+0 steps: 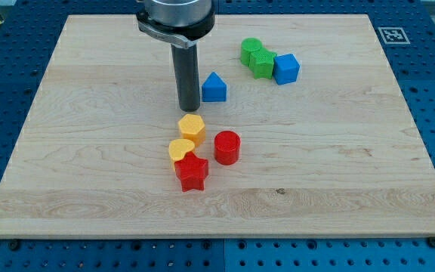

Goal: Slide the blue triangle towards the line of blocks

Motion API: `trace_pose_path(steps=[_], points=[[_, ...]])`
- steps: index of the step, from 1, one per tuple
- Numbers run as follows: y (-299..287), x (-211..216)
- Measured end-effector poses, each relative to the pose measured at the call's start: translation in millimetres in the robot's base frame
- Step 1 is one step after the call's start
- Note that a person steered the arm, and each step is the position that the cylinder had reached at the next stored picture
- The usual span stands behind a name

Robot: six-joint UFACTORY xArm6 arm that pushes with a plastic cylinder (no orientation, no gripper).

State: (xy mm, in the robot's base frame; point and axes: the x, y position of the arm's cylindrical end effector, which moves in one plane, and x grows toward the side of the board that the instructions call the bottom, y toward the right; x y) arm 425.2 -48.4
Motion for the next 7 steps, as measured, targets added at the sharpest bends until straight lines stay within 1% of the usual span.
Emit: trace_pose_path(steps=[2,3,4,5,7], points=[[0.5,-27.2],[4.1,-26.8],[10.1,-11.9],[24.6,-9.7],[43.9,-19.5]])
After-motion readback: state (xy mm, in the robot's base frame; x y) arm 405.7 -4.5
